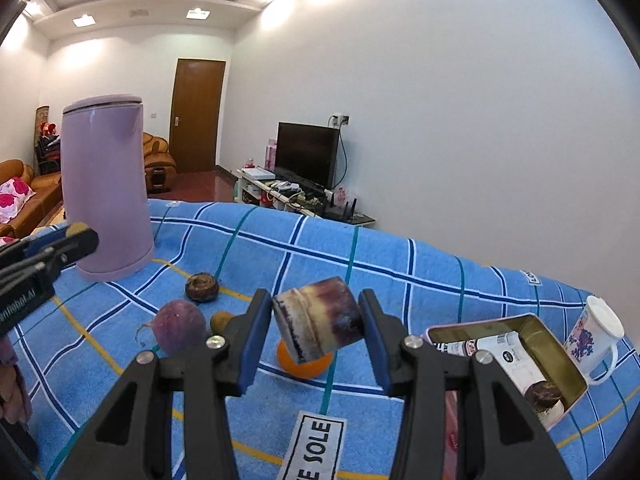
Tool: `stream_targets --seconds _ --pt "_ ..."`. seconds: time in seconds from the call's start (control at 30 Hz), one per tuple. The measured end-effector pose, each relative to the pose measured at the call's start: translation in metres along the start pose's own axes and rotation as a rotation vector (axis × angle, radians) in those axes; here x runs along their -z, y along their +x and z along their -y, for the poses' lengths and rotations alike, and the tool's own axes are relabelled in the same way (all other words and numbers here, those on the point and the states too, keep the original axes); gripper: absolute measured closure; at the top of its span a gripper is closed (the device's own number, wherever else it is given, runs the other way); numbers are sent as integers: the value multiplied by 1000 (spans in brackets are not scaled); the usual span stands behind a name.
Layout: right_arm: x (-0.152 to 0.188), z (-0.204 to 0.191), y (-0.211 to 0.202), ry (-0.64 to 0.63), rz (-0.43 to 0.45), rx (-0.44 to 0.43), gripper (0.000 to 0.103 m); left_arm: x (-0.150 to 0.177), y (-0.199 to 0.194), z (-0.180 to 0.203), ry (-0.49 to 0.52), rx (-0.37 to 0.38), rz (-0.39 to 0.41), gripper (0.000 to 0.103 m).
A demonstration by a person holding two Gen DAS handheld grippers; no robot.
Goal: Organize fruits
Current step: 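Carry the root chunk and yellow-green fruit over the pink tin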
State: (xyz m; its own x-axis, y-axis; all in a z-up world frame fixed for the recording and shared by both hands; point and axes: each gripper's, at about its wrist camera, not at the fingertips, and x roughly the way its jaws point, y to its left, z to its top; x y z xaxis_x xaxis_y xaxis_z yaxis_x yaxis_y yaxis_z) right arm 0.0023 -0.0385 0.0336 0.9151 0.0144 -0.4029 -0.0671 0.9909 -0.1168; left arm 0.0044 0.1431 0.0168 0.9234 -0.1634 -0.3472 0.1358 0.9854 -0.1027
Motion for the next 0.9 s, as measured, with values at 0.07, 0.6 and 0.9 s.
stream_targets --seconds 0.07,0.6,0.9 --pt "0 -1 -1 -4 5 2 55 1 2 2 10 3 6 74" --pt "13 52 -22 26 23 -37 55 9 -2 50 9 119 -40 74" --pt "21 99 -31 92 29 -20 55 11 -5 105 82 169 -64 74"
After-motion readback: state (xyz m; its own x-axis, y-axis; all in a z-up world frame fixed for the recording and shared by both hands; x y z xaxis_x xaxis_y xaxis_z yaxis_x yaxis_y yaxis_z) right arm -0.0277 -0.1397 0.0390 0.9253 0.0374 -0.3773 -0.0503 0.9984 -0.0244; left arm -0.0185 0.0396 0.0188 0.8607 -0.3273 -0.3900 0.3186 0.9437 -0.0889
